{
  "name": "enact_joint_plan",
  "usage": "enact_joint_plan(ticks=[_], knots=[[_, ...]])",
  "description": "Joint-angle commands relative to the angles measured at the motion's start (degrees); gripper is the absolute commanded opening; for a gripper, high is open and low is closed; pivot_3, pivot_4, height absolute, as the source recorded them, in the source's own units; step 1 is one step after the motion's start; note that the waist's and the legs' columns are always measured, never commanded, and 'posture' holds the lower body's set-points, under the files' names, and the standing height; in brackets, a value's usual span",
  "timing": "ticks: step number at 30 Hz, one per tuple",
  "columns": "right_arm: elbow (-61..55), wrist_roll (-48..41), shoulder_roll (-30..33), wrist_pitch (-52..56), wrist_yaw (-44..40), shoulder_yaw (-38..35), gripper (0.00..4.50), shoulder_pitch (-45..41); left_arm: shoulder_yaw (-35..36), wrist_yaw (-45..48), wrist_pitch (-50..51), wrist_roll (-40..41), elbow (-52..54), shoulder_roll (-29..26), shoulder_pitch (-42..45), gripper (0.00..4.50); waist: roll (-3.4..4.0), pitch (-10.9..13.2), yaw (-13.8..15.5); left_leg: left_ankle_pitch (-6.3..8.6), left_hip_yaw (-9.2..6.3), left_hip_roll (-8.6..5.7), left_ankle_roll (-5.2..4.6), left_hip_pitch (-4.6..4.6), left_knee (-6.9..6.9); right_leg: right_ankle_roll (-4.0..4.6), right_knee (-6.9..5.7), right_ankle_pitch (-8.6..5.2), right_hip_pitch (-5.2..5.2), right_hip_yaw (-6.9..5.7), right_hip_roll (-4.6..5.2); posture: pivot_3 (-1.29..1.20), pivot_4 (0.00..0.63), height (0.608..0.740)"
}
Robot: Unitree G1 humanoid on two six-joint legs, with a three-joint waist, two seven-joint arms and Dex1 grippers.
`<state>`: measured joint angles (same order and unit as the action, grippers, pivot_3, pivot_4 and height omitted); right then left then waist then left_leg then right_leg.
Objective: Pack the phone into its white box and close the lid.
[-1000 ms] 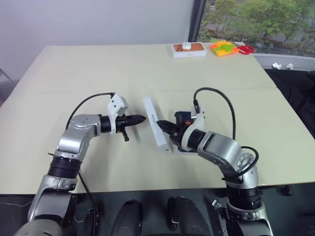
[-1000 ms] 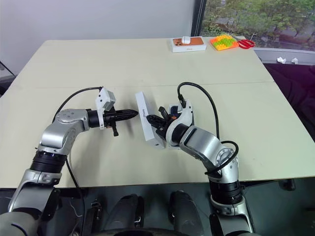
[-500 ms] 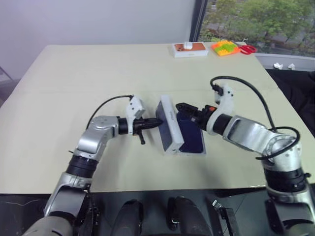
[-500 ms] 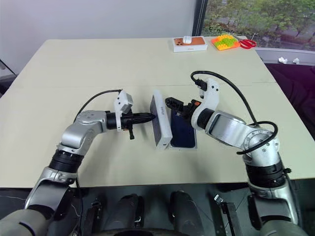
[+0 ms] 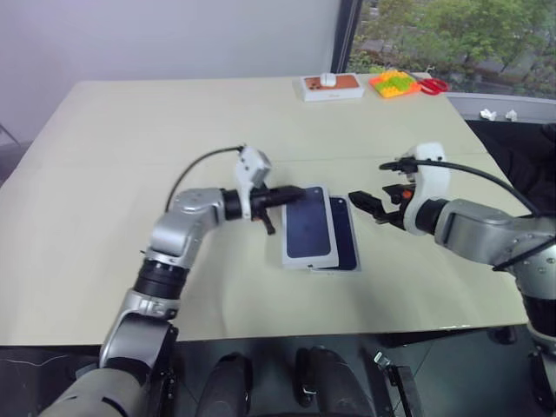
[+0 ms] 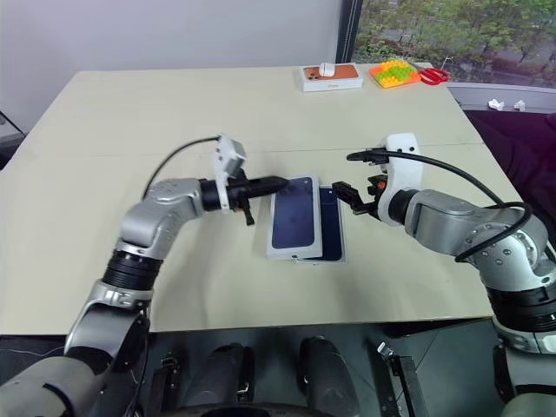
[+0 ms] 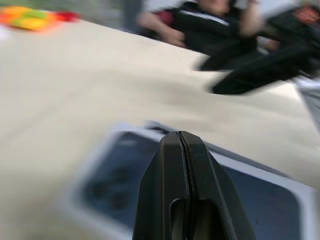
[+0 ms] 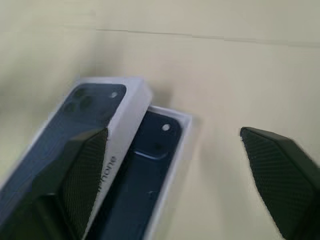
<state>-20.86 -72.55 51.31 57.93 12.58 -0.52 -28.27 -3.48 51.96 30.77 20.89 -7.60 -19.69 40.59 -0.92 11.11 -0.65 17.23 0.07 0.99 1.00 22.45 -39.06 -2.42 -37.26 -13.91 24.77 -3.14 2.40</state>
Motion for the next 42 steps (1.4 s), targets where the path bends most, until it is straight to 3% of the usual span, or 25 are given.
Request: enact_joint_plan(ticks=[1,6,12,17,28,42], knots=[[-4.8,7.2,2.6,0.8,-6.7,1.7,2.6,0.0,3.2,-0.6,1.5,-0.5,2.9,-6.2,-1.3,0.0,0.0,0.0,0.0,0.0,-0.01,0.01,0.0,0.01,0.01,0.0,0.01,0.0,0.01,0.0,-0.01,0.0,0.15,0.74],[-8.1,18.2,4.1,0.4,-14.7,7.2,0.04,0.4,-1.5,1.5,2.3,-4.0,5.1,-12.9,-5.6,0.0,0.0,0.0,0.4,0.0,0.0,0.05,0.0,0.02,0.02,-0.01,0.07,-0.01,0.01,0.0,0.11,0.0,0.15,0.74],[-8.3,28.0,2.6,1.6,-19.8,11.9,0.04,-0.5,-10.0,0.4,5.8,-9.2,5.6,-12.5,-6.6,0.0,-0.01,0.0,1.6,0.0,0.03,-0.12,0.0,0.1,-0.09,-0.01,0.17,-0.01,-0.05,0.0,0.33,0.0,0.15,0.74],[-7.7,32.8,-0.4,3.2,-22.4,12.9,0.04,-0.6,-8.1,-3.5,12.3,-6.4,5.0,-5.8,-4.1,0.0,-0.06,0.0,1.4,0.0,-0.02,-0.1,0.0,0.11,-0.09,-0.02,0.14,-0.01,-0.05,-0.03,0.3,0.0,0.15,0.74],[-7.7,40.3,-5.4,6.2,-25.6,12.0,0.04,-0.4,-10.9,-6.6,16.3,-6.3,5.5,2.0,-2.2,0.0,-0.06,0.0,1.3,0.0,-0.07,-0.05,0.0,0.02,-0.09,-0.01,0.0,0.0,-0.05,-0.05,0.19,0.0,0.15,0.74],[-13.2,42.3,-5.9,10.6,-30.4,8.6,0.04,1.4,-11.5,-4.4,15.1,-2.9,9.4,6.7,-2.0,0.0,-0.05,0.0,1.4,0.0,-0.06,-0.08,0.0,0.02,-0.09,-0.01,0.01,0.0,-0.07,-0.05,0.23,0.0,0.15,0.74]])
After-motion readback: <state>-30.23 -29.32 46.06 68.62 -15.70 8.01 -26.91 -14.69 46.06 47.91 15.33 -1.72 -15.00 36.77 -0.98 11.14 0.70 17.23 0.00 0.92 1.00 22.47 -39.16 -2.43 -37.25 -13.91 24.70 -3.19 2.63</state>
